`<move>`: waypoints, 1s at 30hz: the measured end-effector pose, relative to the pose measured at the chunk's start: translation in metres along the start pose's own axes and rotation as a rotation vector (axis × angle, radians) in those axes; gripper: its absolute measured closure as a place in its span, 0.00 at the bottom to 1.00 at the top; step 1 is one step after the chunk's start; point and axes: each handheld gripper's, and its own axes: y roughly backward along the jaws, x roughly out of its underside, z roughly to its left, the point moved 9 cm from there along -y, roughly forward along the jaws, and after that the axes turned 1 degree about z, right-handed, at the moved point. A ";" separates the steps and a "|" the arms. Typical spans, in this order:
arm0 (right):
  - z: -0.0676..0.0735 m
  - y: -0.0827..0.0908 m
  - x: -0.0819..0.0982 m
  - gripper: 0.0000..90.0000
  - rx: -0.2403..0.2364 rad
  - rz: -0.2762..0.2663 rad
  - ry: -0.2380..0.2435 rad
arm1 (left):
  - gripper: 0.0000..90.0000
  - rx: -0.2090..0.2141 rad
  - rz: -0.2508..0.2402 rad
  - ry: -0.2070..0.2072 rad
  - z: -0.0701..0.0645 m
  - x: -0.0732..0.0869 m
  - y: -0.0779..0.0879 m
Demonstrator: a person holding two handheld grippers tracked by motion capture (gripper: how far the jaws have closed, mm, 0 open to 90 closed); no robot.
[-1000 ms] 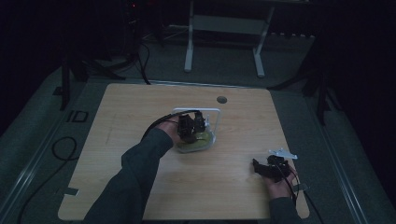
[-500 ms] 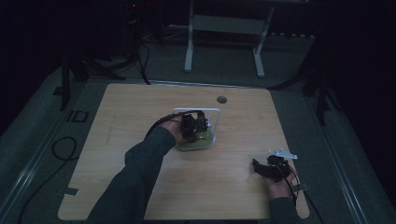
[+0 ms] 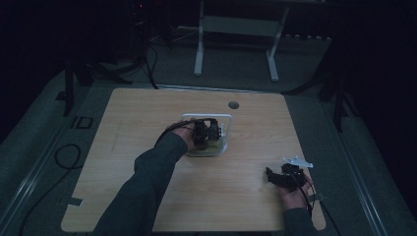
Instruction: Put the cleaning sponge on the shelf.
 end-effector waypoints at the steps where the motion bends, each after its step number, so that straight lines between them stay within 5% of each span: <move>1: 0.000 0.000 0.000 0.21 0.000 -0.001 0.001 | 0.79 -0.010 0.017 -0.013 0.001 0.000 -0.001; 30: 0.000 0.000 0.000 0.21 0.000 0.000 0.001 | 0.79 -0.033 0.042 -0.027 0.004 -0.008 -0.014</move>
